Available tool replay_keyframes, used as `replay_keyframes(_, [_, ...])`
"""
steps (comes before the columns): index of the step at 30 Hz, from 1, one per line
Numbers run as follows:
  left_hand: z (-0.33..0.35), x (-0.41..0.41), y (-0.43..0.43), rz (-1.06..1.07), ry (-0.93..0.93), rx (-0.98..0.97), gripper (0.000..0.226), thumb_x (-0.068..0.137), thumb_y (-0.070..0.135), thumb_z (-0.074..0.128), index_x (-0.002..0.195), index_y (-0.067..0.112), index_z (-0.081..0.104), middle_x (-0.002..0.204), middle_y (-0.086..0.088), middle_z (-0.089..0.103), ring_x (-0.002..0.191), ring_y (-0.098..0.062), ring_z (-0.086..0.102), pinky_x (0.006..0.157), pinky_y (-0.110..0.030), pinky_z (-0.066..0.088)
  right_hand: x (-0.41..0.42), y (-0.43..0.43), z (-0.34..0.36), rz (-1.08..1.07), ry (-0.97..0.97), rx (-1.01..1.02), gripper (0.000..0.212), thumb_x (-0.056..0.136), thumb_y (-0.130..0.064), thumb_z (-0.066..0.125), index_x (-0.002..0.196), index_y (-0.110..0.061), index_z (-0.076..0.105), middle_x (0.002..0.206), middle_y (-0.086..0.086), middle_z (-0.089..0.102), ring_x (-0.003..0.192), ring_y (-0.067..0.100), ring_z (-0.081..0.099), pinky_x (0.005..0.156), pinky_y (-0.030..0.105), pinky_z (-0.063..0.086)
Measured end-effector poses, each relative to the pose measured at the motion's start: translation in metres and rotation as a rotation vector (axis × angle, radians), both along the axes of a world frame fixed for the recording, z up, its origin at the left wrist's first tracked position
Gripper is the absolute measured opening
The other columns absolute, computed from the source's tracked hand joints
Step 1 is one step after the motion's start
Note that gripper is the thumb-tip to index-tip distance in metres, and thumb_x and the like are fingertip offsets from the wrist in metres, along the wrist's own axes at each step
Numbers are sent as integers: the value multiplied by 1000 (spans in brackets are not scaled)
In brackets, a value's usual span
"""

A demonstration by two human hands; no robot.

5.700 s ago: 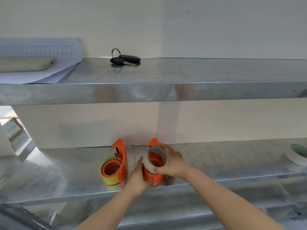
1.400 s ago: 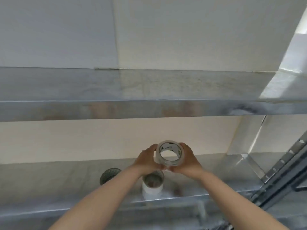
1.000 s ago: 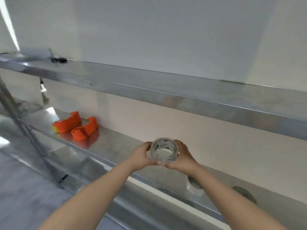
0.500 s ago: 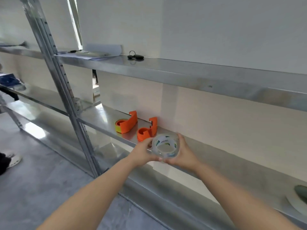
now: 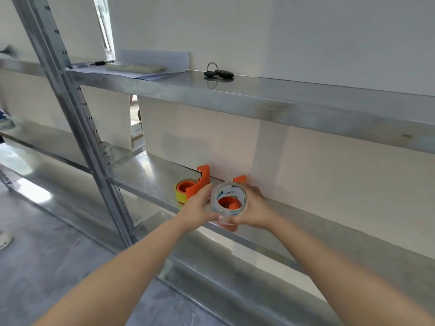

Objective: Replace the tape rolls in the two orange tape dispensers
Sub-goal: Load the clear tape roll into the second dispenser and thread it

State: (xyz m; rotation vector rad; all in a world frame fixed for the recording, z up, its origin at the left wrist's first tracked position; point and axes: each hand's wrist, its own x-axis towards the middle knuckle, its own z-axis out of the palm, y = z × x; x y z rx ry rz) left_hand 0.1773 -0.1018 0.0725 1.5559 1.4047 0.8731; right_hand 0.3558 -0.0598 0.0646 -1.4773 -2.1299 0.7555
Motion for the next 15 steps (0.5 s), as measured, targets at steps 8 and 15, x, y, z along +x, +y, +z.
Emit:
replay_keyframes(8, [-13,-34,64,-59,94,-64,97,60,26,76,143,24,26,137,0,51,126,-15,52,105,-38,46,-36,55,-11,-180,114,-31,102,28,-54,78,123,-32,50,117,-4,54,109,11,54,94,33,51])
replay_keyframes(15, [-61,-19,84,21,32,-304,51,74,-2,62,122,9,48,111,-8,63,93,-20,60,80,-31,52,-51,62,-29,-338,210,-75,93,34,-49,83,119,-35,49,115,-7,58,108,8,57,93,30,53])
